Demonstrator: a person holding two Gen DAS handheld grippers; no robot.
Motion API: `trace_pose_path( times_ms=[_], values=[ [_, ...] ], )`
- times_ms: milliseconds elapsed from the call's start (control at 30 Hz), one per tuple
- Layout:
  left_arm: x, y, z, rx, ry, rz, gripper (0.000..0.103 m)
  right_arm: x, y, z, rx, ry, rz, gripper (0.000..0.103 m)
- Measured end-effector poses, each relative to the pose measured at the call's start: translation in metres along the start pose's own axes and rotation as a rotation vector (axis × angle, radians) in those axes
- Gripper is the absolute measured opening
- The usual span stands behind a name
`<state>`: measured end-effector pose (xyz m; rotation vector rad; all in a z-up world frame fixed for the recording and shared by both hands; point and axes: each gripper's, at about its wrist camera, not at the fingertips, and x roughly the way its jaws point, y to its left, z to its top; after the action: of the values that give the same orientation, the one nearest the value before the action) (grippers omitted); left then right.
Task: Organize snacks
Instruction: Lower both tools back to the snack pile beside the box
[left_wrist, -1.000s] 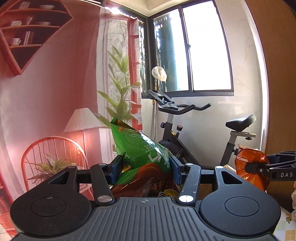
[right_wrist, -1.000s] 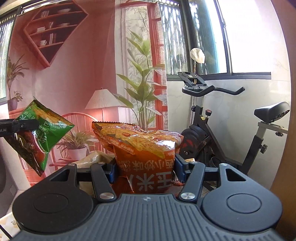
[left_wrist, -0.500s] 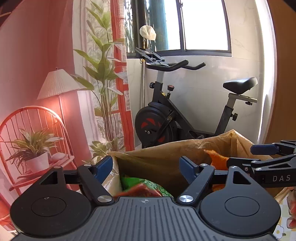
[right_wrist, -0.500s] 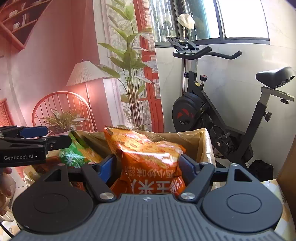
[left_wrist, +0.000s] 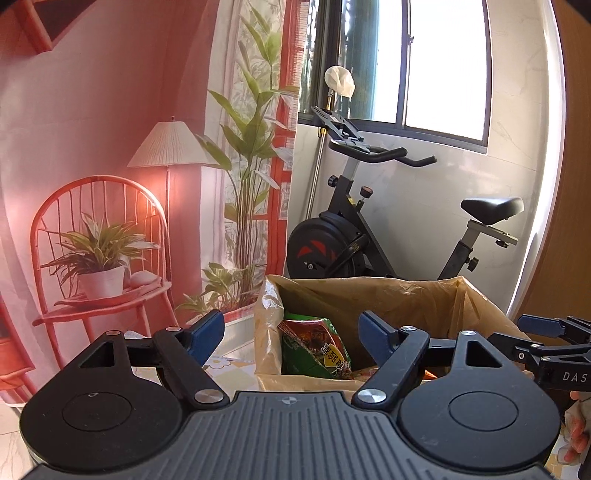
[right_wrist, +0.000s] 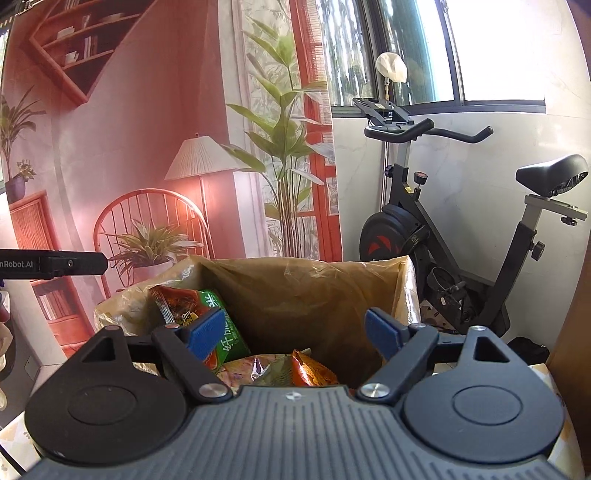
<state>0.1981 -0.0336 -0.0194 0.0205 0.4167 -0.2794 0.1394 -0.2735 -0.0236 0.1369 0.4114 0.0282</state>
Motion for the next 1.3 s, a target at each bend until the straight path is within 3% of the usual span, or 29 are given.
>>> trace_pose_path(
  times_ms=[300,467,700,1300],
  values=[
    [-0.046,0.016,-0.040,-0.054,0.003,0.068,0.082,-0.046,0.014,-0.031,-0.020,-0.059,-0.009,0.085],
    [-0.058,0.023,-0.066,-0.101,0.046,0.090,0.082,-0.059,0.016,-0.051,0.006,-0.048,-0.011,0.086],
    [-0.056,0.036,-0.104,-0.132,0.138,0.126,0.081,-0.065,0.021,-0.081,0.012,0.008,-0.005,0.086],
    [-0.053,0.042,-0.152,-0.134,0.227,0.164,0.078,-0.049,0.010,-0.165,0.053,0.211,-0.055,0.086]
  ],
)
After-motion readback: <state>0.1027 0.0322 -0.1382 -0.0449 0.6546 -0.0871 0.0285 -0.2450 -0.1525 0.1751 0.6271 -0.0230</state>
